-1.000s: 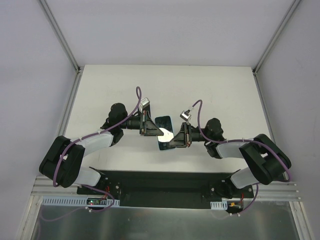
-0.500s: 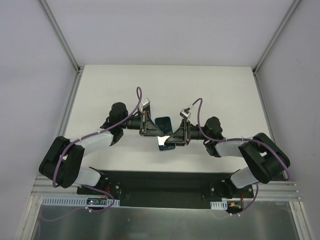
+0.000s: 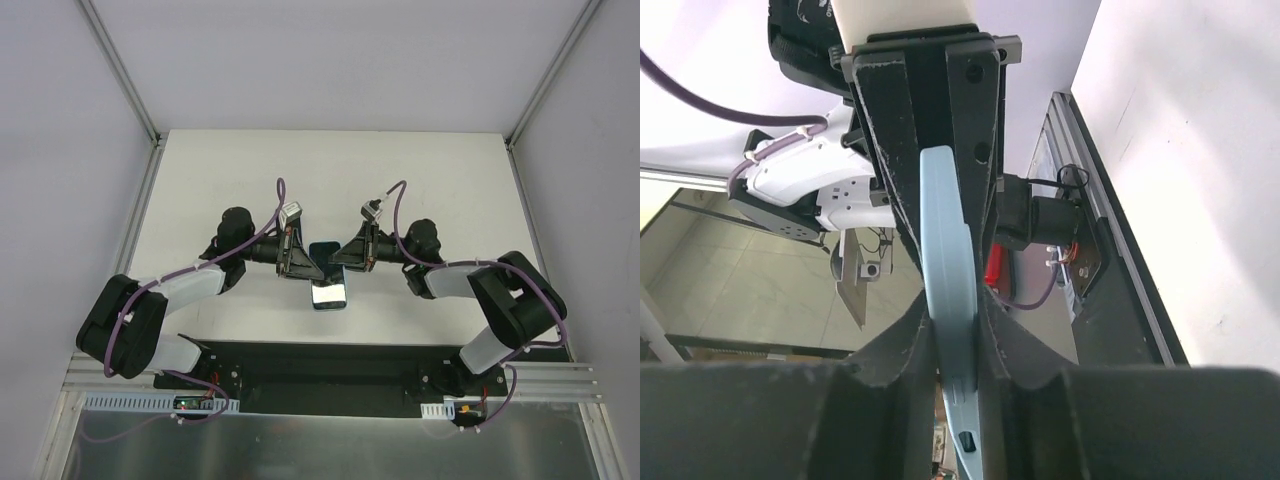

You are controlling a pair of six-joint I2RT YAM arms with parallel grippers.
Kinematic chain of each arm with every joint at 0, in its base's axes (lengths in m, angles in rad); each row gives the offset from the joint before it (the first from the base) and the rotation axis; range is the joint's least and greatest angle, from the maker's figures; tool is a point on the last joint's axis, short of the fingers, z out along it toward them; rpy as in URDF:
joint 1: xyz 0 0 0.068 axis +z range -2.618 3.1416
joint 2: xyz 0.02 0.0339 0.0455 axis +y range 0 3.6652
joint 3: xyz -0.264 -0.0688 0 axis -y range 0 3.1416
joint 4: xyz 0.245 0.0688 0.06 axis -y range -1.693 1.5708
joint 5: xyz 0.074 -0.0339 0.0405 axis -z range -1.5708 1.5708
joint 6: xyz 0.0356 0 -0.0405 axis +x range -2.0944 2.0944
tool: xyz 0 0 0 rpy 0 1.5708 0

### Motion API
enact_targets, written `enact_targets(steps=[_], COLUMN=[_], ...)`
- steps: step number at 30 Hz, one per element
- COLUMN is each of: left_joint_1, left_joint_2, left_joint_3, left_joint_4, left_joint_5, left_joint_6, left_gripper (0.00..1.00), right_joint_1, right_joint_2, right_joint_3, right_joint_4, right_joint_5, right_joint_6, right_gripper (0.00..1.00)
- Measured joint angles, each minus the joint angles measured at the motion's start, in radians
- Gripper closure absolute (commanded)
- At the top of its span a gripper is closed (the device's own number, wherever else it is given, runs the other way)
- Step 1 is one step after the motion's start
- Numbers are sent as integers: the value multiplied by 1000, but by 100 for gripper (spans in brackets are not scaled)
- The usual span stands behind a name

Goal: Put the phone into the phone case

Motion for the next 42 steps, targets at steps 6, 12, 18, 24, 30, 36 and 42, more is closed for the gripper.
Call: enact_targets(steps=[6, 12, 18, 24, 30, 36, 42], left_joint_1=[2, 0, 0, 0, -13, -13, -14], left_joint_2=[-1, -29, -74, -80, -80, -80, -82], left_joint_3=[0, -19, -60, -71, -74, -83, -67], left_joint_4=[6, 7, 8, 8, 18, 8, -94], left_joint_5=[-3, 7, 4, -5, -27, -55, -79], left_joint_6=[-20, -13, -13, -13, -24, -42, 16], left_gripper=[70, 58, 55, 54, 95, 100, 95], right_joint_1=[-10, -49, -78, -78, -78, -79, -80], right_joint_2=[19, 21, 27, 32, 33, 52, 53], right_joint_3=[14, 19, 24, 29, 31, 36, 36], right_joint_4=[3, -6, -6, -9, -6, 5, -11], right_joint_5=[-13, 13, 37, 43, 56, 60, 57], right_joint_6=[-1, 24, 43, 50, 58, 52, 26], right_gripper=[97, 99, 99, 98, 97, 88, 92])
